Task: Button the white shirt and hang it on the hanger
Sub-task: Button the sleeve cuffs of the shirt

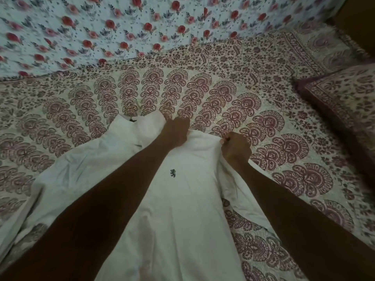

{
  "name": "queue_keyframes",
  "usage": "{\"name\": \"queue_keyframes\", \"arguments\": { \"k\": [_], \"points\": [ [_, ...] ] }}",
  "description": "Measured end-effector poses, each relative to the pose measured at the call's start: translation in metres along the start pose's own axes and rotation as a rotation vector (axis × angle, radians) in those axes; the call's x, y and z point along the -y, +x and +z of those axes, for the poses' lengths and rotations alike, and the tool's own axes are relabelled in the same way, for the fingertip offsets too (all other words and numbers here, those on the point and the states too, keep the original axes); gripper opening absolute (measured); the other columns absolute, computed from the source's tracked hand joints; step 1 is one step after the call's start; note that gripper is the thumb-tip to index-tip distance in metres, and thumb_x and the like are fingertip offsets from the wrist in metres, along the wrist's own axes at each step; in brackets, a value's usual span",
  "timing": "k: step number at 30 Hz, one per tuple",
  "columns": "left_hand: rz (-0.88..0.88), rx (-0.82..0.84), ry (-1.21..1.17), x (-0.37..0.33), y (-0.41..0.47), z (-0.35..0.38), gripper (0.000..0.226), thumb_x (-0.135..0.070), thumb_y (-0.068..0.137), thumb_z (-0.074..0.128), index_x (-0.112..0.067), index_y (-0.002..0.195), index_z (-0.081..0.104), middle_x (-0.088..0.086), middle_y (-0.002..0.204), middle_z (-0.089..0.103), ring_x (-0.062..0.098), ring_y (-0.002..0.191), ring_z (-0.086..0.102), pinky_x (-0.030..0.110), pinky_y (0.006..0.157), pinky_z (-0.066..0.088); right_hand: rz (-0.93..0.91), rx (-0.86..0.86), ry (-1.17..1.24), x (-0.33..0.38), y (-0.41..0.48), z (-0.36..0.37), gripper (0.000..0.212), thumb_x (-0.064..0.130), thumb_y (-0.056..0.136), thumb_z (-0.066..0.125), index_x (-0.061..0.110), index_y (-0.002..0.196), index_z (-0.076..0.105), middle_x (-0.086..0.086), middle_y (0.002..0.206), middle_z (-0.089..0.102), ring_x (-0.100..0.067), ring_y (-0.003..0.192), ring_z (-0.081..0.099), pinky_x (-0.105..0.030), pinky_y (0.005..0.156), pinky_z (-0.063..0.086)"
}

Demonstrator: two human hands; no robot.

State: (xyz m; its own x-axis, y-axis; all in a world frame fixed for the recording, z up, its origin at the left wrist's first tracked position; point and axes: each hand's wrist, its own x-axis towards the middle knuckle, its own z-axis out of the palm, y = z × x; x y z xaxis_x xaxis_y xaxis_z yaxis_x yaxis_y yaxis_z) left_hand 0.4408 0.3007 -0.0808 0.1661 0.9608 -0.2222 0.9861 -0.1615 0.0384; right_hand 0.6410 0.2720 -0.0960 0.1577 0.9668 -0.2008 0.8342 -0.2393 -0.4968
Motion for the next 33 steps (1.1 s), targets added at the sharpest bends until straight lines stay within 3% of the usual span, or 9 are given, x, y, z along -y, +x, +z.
{"name": "queue_keyframes", "arguments": {
  "k": [5, 8, 14, 16, 20, 22, 27, 30, 33],
  "points": [
    [0.01, 0.381, -0.3, 0.01, 0.006, -0.017, 0.064, -0.063, 0.094, 0.039, -0.005, 0.119, 0.05, 0.014, 0.117, 0.061, 0.03, 0.109, 0.058, 0.045, 0.098, 0.038, -0.04, 0.019, -0.07, -0.008, 0.006, 0.018, 0.019, 0.022, 0.088, 0.055, 0.016, 0.104, 0.063, -0.011, 0.1, 0.065, -0.033, 0.093, 0.064, -0.041, 0.081, 0.053],
    [0.066, 0.661, -0.395, 0.02, 0.0, -0.03, 0.096, -0.072, 0.07, 0.068, -0.017, 0.142, 0.034, 0.002, 0.14, 0.048, 0.024, 0.121, 0.051, 0.038, 0.1, 0.042, 0.02, 0.103, -0.015, -0.009, 0.015, 0.017, 0.02, 0.029, 0.091, 0.051, 0.018, 0.103, 0.064, -0.01, 0.102, 0.067, -0.033, 0.097, 0.064, -0.043, 0.086, 0.052],
    [0.219, 0.359, -0.187, 0.011, -0.017, -0.029, 0.113, -0.058, 0.049, 0.085, -0.035, 0.142, 0.026, -0.003, 0.147, 0.037, 0.022, 0.134, 0.037, 0.057, 0.11, 0.023, -0.079, 0.076, 0.021, -0.016, 0.0, 0.016, 0.071, 0.075, 0.074, 0.036, 0.016, 0.106, 0.059, -0.015, 0.107, 0.062, -0.036, 0.099, 0.06, -0.044, 0.084, 0.05],
    [0.26, 0.272, -0.013, 0.005, -0.024, -0.031, 0.112, -0.052, 0.053, 0.084, -0.033, 0.145, 0.023, -0.001, 0.15, 0.032, 0.025, 0.136, 0.034, 0.059, 0.11, 0.023, -0.104, 0.058, 0.005, -0.016, -0.014, 0.014, 0.08, 0.078, 0.072, 0.037, 0.015, 0.118, 0.055, -0.016, 0.117, 0.056, -0.037, 0.108, 0.054, -0.048, 0.09, 0.045],
    [0.162, -0.298, 0.161, -0.005, -0.049, -0.012, 0.097, -0.053, 0.057, 0.082, -0.026, 0.139, 0.037, 0.005, 0.14, 0.044, 0.027, 0.124, 0.046, 0.052, 0.106, 0.032, -0.186, -0.003, -0.264, -0.018, -0.034, 0.013, 0.082, 0.069, 0.077, 0.06, 0.019, 0.138, 0.041, -0.012, 0.129, 0.049, -0.035, 0.118, 0.046, -0.05, 0.098, 0.037],
    [0.095, -0.426, 0.156, -0.012, -0.06, 0.003, 0.08, -0.048, 0.065, 0.079, -0.021, 0.13, 0.041, 0.008, 0.127, 0.05, 0.028, 0.11, 0.051, 0.045, 0.094, 0.041, -0.215, -0.084, -0.381, -0.023, -0.043, 0.019, 0.082, 0.064, 0.077, 0.065, 0.02, 0.141, 0.037, -0.012, 0.131, 0.05, -0.035, 0.12, 0.046, -0.052, 0.1, 0.035],
    [-0.176, -0.319, -0.282, -0.038, -0.089, 0.035, 0.027, -0.021, 0.089, 0.058, -0.014, 0.111, 0.044, 0.007, 0.097, 0.061, 0.026, 0.09, 0.062, 0.038, 0.071, 0.049, -0.243, -0.226, -0.412, -0.01, -0.069, 0.012, 0.06, 0.042, 0.082, 0.068, 0.017, 0.131, 0.046, -0.012, 0.129, 0.051, -0.033, 0.117, 0.048, -0.048, 0.096, 0.038],
    [-0.123, -0.297, -0.407, -0.046, -0.102, 0.051, 0.05, -0.027, 0.077, 0.071, -0.016, 0.119, 0.047, 0.005, 0.117, 0.055, 0.026, 0.111, 0.051, 0.039, 0.089, 0.047, -0.465, -0.129, -0.26, -0.007, -0.097, 0.006, 0.016, 0.027, 0.089, 0.058, 0.016, 0.1, 0.061, -0.006, 0.097, 0.061, -0.027, 0.088, 0.058, -0.038, 0.074, 0.044],
    [-0.051, -0.163, -0.261, -0.049, -0.122, 0.063, 0.083, -0.053, 0.075, 0.063, -0.023, 0.145, 0.032, 0.004, 0.154, 0.028, 0.03, 0.144, 0.021, 0.052, 0.112, 0.024, -0.586, 0.042, -0.36, -0.017, -0.13, 0.01, 0.017, 0.029, 0.089, 0.053, 0.018, 0.09, 0.066, -0.005, 0.088, 0.061, -0.026, 0.078, 0.057, -0.035, 0.067, 0.043]
  ]
}}
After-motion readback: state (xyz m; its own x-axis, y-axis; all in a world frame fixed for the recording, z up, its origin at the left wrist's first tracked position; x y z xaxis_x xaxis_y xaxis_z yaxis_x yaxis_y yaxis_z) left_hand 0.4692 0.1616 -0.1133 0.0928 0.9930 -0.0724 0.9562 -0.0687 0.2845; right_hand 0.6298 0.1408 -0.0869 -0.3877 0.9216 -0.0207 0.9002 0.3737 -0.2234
